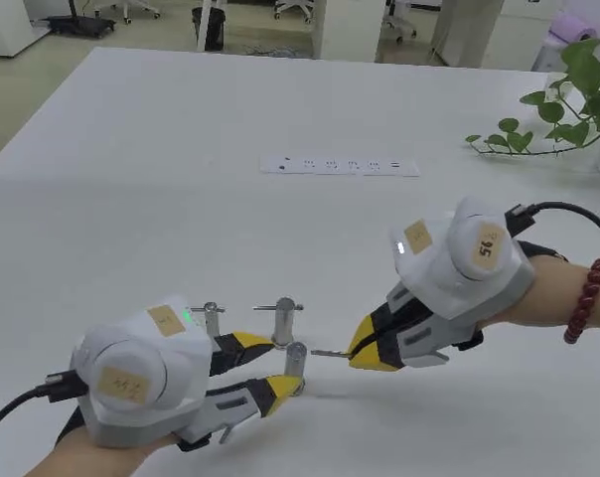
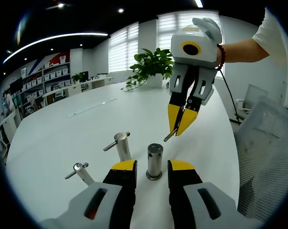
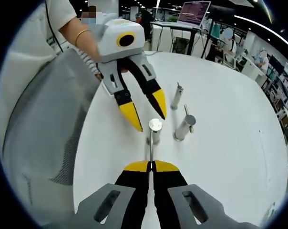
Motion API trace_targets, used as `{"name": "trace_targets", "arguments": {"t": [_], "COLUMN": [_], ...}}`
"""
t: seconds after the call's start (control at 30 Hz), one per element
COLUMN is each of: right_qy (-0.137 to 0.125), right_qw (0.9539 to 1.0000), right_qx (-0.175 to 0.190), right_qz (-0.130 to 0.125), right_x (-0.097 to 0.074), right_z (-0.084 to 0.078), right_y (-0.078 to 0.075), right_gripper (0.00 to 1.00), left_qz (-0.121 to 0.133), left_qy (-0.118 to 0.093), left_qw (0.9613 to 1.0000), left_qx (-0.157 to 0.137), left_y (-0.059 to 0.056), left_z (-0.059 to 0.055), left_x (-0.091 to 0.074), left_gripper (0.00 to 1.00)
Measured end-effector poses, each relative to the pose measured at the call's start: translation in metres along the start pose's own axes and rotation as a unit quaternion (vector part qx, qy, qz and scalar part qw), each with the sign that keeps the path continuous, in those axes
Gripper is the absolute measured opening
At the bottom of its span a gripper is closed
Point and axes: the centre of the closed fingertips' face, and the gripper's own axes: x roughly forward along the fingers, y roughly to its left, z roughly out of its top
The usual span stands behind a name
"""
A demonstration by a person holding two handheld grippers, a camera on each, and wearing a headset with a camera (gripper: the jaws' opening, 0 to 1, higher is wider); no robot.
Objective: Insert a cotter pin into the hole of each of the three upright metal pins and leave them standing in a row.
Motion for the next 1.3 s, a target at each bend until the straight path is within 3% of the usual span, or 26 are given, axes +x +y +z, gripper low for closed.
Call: {"name": "trace_targets", "arguments": {"t": [0.43,0.8,1.3], "right_qy": [0.014,0.013,0.034], "right_qw": [0.9999,0.9999,0.9992], "right_qx": [-0.003,-0.007,-0.021], "right_qz": [0.003,0.008,0.010], "right_x": [0.010,0.012,0.012], "right_z": [-0.006,-0.002,0.007], "right_y": [-0.005,-0.005,-0.004], "right_gripper": [0.03,0.03,0.03], "left_qz": [-0.001,0.001,0.000], "left_qy": [0.012,0.011,0.006], "left_qw": [0.9999,0.9999,0.9999], "left_qx": [-0.002,-0.009,-0.011], "left_y": [-0.001,-0.003,-0.004], "left_z": [-0.011,-0.013,-0.013], "left_x": [0.010,0.013,0.012], "left_gripper": [0.18,0.11,0.11]}}
